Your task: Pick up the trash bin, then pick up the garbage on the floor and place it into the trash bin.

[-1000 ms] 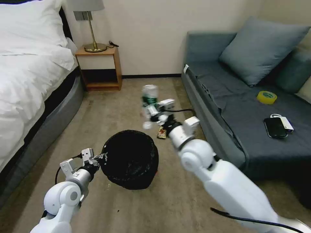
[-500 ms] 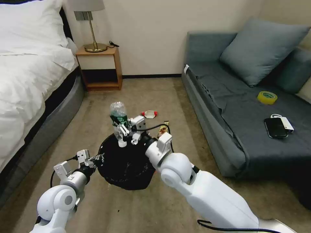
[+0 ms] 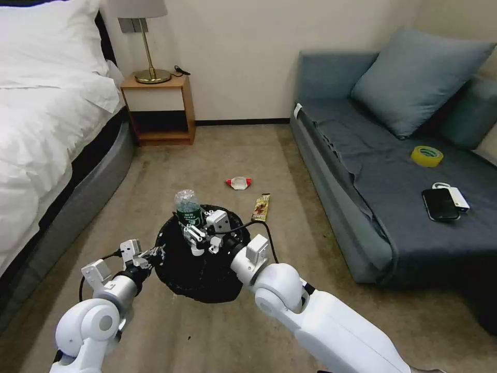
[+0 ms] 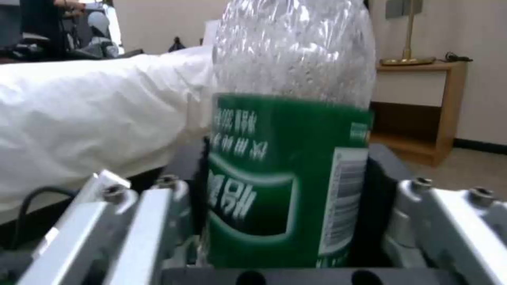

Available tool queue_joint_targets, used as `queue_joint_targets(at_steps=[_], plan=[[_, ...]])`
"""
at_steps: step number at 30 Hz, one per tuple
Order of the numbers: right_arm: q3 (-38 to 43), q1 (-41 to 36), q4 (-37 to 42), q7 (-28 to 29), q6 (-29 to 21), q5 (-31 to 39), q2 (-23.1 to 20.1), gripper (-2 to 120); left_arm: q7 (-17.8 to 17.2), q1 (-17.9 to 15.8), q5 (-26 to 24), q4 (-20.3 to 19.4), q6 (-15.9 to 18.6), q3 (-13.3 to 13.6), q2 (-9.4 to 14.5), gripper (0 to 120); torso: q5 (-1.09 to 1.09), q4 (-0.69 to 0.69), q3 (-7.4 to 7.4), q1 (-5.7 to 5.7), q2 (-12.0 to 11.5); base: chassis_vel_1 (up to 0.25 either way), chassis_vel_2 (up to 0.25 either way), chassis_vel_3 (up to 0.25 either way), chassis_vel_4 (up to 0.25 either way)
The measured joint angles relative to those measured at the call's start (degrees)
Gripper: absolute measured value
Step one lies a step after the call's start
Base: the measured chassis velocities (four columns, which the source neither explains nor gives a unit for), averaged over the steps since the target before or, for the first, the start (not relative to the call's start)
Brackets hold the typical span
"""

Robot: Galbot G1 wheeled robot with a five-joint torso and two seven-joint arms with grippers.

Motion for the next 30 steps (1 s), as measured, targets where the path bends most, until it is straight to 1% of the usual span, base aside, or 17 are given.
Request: queue_joint_targets(at_steps=[2, 3, 6, 7, 9, 10, 12, 15, 16, 17, 19, 20, 22, 23, 27, 28, 30], plan=[[0.0, -0.2, -0.3, -0.2, 0.0, -0.4, 0.0, 67, -0.2, 0.1, -0.4, -0.3, 0.0, -0.1, -0.1, 4, 0.0, 0.0, 0.0, 0.0, 0.0, 0.0, 0.0, 0.0, 0.0], [0.0, -0.2, -0.3, -0.2, 0.0, -0.4, 0.0, 67, -0.2, 0.1, -0.4, -0.3, 0.0, -0.1, -0.1, 4, 0.0, 0.0, 0.0, 0.0, 0.0, 0.0, 0.0, 0.0, 0.0], [0.1, -0.4, -0.5, -0.4, 0.1, -0.8, 0.1, 80, -0.4, 0.3, -0.8, -0.7, 0.0, -0.4, -0.2, 4, 0.0, 0.0, 0.0, 0.0, 0.0, 0.0, 0.0, 0.0, 0.0], [0.1, -0.4, -0.5, -0.4, 0.1, -0.8, 0.1, 80, -0.4, 0.3, -0.8, -0.7, 0.0, -0.4, -0.2, 4, 0.0, 0.0, 0.0, 0.0, 0.0, 0.0, 0.0, 0.0, 0.0], [0.2, -0.4, -0.5, -0.4, 0.1, -0.8, 0.2, 87, -0.6, 0.4, -0.8, -0.8, 0.0, -0.5, -0.2, 4, 0.0, 0.0, 0.0, 0.0, 0.0, 0.0, 0.0, 0.0, 0.0], [0.6, -0.5, -0.5, -0.4, 0.1, -1.1, 0.5, 94, -0.9, 0.5, -0.9, -0.9, -0.1, -0.8, -0.2, 4, 0.0, 0.0, 0.0, 0.0, 0.0, 0.0, 0.0, 0.0, 0.0], [1.2, -0.6, -0.5, -0.1, 0.1, -1.6, 0.7, 97, -1.4, 0.5, -0.8, -0.9, -0.4, -1.0, -0.2, 4, 0.0, 0.0, 0.0, 0.0, 0.0, 0.0, 0.0, 0.0, 0.0], [2.4, -0.8, -0.5, 0.7, 0.4, -2.8, 1.2, 99, -1.6, 0.5, 0.1, -0.9, -1.5, -1.5, -0.2, 4, 0.0, 0.0, 0.0, 0.0, 0.0, 0.0, 0.0, 0.0, 0.0], [4.0, -1.1, -0.5, 1.3, 0.7, -4.5, 1.5, 100, -0.3, 0.6, 1.8, -0.7, -3.6, -2.0, -0.2, 4, 0.0, 0.01, 0.0, 0.0, 0.0, 0.0, 0.0, 0.0, 0.0], [4.7, -1.3, -0.5, 1.7, 0.8, -5.3, 1.5, 100, 0.2, 0.6, 2.7, -0.6, -4.7, -2.3, -0.2, 4, 0.0, 0.0, 0.0, 0.0, 0.0, 0.0, 0.0, 0.0, 0.0], [5.4, -1.4, -0.5, 2.0, 0.9, -6.2, 1.5, 100, 0.6, 0.6, 3.4, -0.5, -5.5, -2.5, -0.2, 4, 0.0, 0.0, 0.0, 0.0, 0.0, 0.0, 0.0, 0.0, 0.0], [7.6, -2.3, -0.5, 2.9, 1.2, -9.2, 1.6, 100, 1.5, 0.9, 5.3, -0.6, -7.7, -3.1, -0.3, 4, 0.0, 0.0, 0.0, 0.0, 0.0, 0.0, 0.0, 0.0, 0.0], [10.2, -4.2, -0.7, 4.1, 1.7, -13.5, 2.1, 100, 1.9, 1.2, 7.1, -0.9, -9.6, -3.8, -1.0, 4, 0.0, 0.01, 0.0, 0.0, 0.0, 0.0, 0.0, 0.0, 0.0], [10.2, -4.2, -0.7, 4.1, 1.7, -13.5, 2.1, 100, 1.9, 1.2, 7.1, -0.9, -9.6, -3.8, -1.0, 4, 0.0, 0.01, 0.0, 0.0, 0.0, 0.0, 0.0, 0.0, 0.0], [18.5, -10.4, -0.3, 4.6, 2.6, -21.7, 4.2, 100, 2.8, 2.3, 9.7, -2.2, -11.4, -5.3, -2.6, 4, 0.01, 0.0, 0.0, 0.0, 0.0, 0.0, 0.0, 0.0, 0.0], [18.5, -10.4, -0.3, 4.6, 2.6, -21.7, 4.2, 100, 2.8, 2.3, 9.7, -2.2, -11.4, -5.3, -2.6, 4, 0.01, 0.0, 0.0, 0.0, 0.0, 0.0, 0.0, 0.0, 0.0], [22.4, -13.3, 0.6, 4.4, 3.0, -24.0, 4.8, 100, 3.0, 2.8, 10.0, -2.4, -11.7, -6.1, -3.2, 4, 0.0, 0.0, 0.0, 0.0, 0.0, 0.0, 0.0, 0.0, 0.0]])
